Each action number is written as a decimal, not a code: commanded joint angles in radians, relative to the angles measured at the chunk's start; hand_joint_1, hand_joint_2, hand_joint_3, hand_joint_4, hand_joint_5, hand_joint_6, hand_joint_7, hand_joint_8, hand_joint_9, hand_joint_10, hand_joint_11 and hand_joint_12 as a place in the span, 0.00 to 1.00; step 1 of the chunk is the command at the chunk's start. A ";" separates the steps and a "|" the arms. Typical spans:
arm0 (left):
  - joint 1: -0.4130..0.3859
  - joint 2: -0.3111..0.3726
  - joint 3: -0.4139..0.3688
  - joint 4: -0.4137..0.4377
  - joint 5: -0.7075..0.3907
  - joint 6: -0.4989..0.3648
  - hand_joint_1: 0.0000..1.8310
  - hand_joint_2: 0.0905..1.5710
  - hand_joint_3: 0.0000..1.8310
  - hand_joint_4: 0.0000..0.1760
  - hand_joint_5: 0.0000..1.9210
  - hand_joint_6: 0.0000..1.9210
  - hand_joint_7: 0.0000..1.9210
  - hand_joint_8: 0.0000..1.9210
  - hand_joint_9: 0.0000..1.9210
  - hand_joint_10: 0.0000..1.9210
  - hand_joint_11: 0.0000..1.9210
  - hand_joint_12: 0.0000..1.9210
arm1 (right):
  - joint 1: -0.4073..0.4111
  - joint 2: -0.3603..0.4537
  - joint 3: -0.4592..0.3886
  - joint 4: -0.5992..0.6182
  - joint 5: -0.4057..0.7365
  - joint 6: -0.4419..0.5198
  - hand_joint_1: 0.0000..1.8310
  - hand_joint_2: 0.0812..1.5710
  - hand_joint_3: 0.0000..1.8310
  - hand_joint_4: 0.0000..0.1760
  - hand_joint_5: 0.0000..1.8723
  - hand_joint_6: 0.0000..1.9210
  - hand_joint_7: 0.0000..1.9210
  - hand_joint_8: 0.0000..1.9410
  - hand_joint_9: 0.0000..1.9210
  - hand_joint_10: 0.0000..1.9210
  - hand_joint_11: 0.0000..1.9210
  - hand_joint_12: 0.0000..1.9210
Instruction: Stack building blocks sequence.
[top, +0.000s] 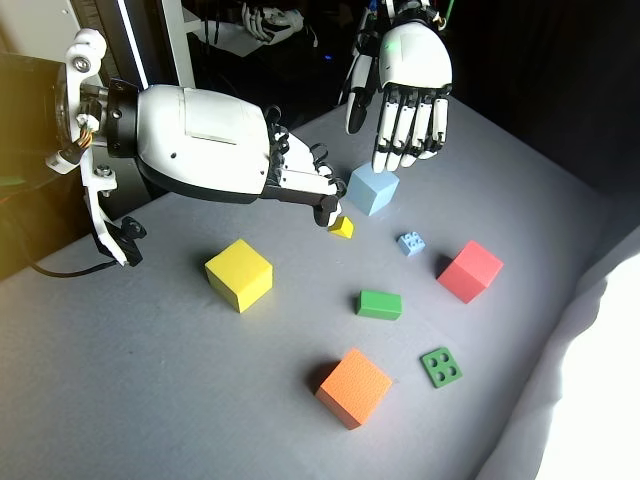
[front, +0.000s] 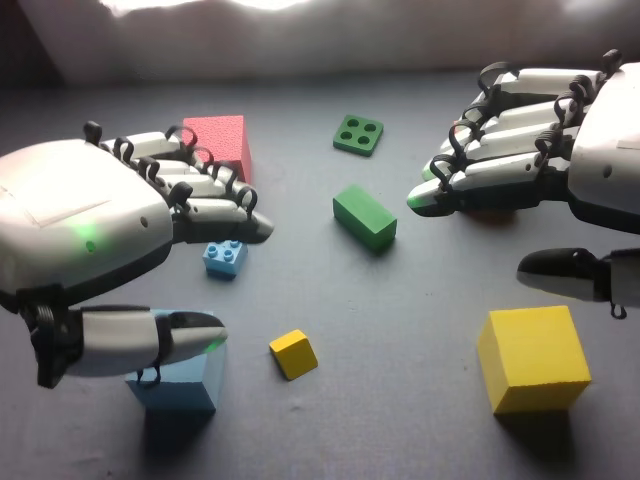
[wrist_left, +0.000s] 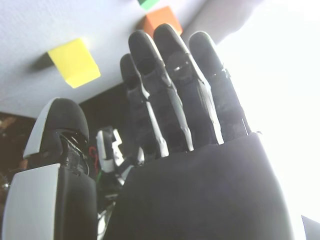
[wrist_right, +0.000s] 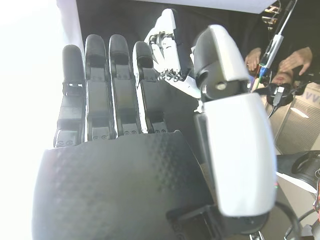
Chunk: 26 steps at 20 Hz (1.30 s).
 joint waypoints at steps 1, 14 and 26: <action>-0.012 0.007 0.005 -0.006 -0.108 0.002 0.22 0.81 0.00 0.00 0.22 0.01 0.18 0.00 0.19 0.01 0.04 0.48 | 0.019 0.011 -0.002 0.031 0.096 0.000 0.41 0.85 0.00 0.00 0.21 0.00 0.19 0.00 0.19 0.02 0.00 0.45; -0.016 -0.004 0.015 -0.066 -0.020 0.040 0.23 0.68 0.00 0.00 0.00 0.00 0.00 0.00 0.00 0.00 0.00 0.00 | 0.023 0.011 -0.005 0.047 0.093 -0.008 0.00 0.83 0.01 0.00 0.03 0.01 0.04 0.01 0.01 0.00 0.00 0.00; 0.031 -0.070 -0.035 -0.605 0.030 0.524 0.58 0.66 0.00 0.00 0.00 0.00 0.00 0.00 0.00 0.00 0.00 0.00 | 0.022 0.011 -0.005 0.047 0.092 -0.012 0.00 0.85 0.01 0.00 0.06 0.01 0.06 0.01 0.04 0.01 0.02 0.01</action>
